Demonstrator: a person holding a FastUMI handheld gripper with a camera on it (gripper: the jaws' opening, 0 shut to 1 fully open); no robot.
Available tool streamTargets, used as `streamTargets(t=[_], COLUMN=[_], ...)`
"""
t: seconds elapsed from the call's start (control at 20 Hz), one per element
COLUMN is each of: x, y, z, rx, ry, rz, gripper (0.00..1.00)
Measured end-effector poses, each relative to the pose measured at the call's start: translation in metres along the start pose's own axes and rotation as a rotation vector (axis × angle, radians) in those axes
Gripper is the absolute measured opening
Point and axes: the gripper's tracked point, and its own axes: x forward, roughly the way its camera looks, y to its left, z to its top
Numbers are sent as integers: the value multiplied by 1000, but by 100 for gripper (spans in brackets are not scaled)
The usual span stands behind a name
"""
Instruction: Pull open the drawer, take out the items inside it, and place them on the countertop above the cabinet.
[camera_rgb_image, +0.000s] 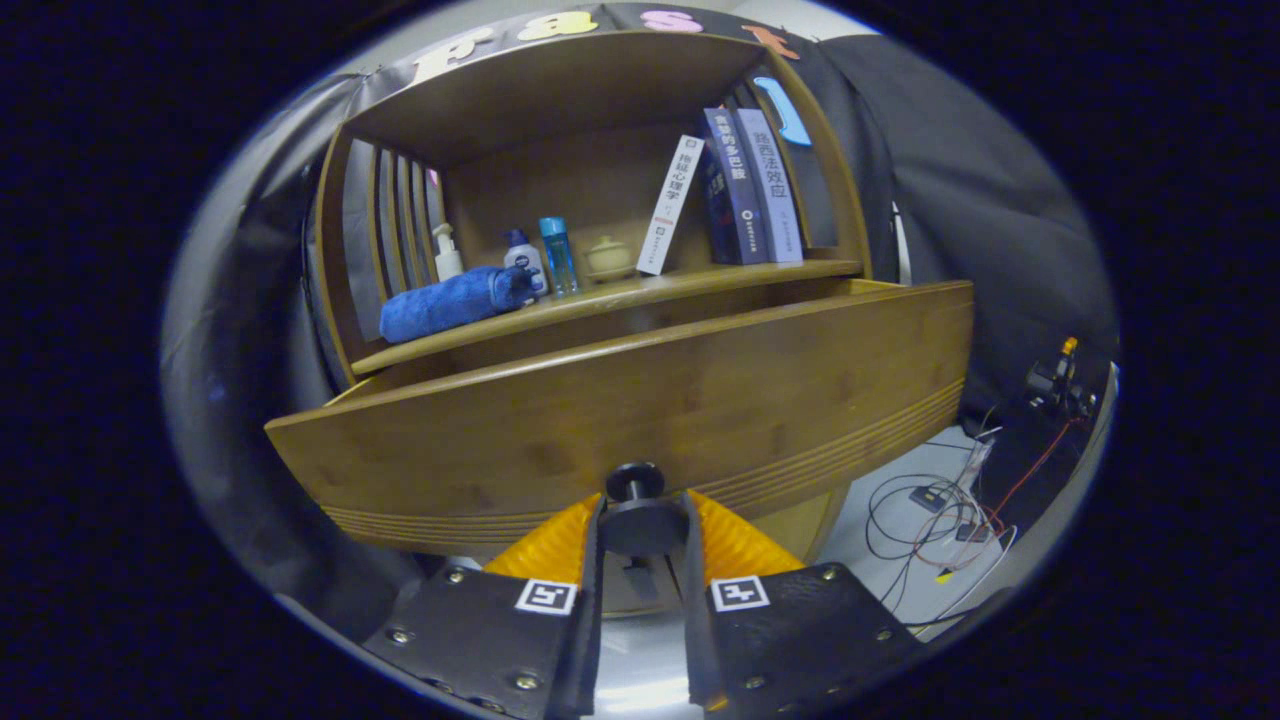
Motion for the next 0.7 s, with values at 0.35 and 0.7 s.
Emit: streamTargets(t=[0.35,0.7], x=[-22,-36], y=[-3,-4], z=[-13,0], rx=[53,18], ry=[-6,-55], rz=[-34,-12], gripper=[35,55])
